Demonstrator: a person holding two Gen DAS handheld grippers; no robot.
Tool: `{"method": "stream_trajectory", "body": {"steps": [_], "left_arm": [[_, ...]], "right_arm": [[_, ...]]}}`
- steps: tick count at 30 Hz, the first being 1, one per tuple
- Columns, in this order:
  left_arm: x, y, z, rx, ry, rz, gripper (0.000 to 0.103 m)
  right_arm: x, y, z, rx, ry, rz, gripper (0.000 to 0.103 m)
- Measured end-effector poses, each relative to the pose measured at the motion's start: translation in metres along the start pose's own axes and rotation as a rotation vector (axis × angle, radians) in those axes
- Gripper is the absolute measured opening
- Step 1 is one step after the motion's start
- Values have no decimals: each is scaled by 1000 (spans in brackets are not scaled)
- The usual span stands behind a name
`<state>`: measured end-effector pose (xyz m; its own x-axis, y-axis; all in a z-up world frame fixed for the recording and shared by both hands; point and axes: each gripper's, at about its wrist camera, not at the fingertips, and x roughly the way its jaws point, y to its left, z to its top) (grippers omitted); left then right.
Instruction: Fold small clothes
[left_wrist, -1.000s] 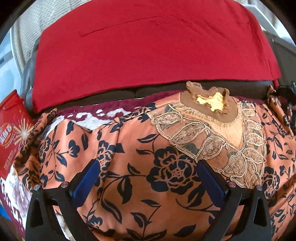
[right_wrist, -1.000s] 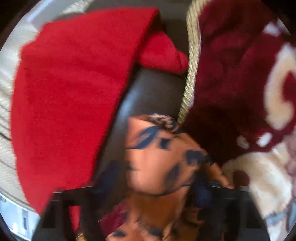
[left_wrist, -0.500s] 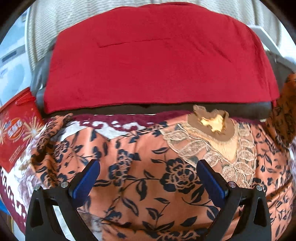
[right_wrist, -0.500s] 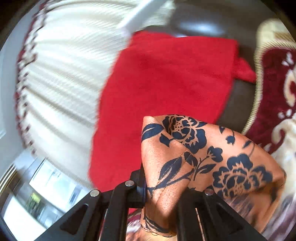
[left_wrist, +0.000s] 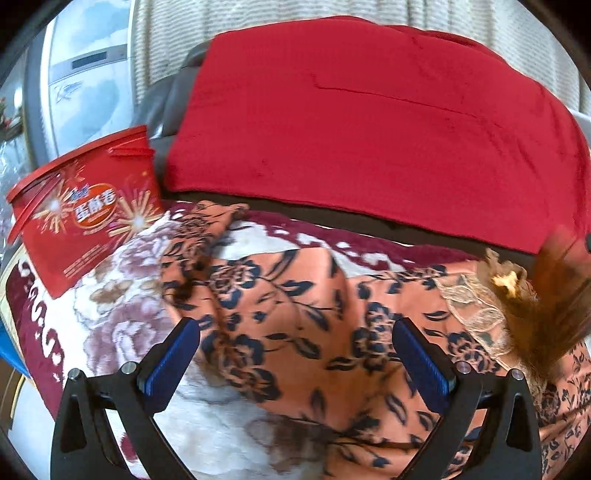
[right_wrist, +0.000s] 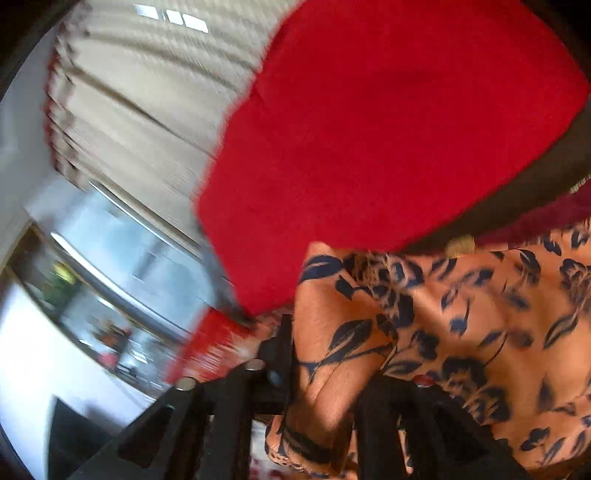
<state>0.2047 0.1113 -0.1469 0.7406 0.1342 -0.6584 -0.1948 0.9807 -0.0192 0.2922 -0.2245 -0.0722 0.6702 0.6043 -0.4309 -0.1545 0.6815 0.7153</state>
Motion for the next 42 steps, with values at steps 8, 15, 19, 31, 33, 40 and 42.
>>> {"method": "stream_trajectory", "body": {"steps": [8, 15, 19, 31, 33, 40, 42], "left_arm": [[-2, -5, -1, -9, 1, -77, 103], [-32, -58, -8, 22, -50, -371, 103], [-34, -104, -21, 111, -56, -393, 103], [55, -141, -25, 93, 162, -64, 103], [56, -117, -15, 39, 161, -40, 103], [29, 1, 25, -104, -16, 158, 103], [24, 49, 29, -176, -31, 215, 103]], "right_arm": [[40, -5, -31, 77, 55, 144, 91], [-60, -38, -32, 1, -87, -73, 81], [-91, -106, -35, 189, -193, -88, 73], [-68, -177, -32, 431, -181, -112, 72], [-67, -174, -29, 418, -171, -119, 73], [-57, -167, -31, 368, -170, -157, 73], [-56, -167, -34, 347, -168, -169, 73]]}}
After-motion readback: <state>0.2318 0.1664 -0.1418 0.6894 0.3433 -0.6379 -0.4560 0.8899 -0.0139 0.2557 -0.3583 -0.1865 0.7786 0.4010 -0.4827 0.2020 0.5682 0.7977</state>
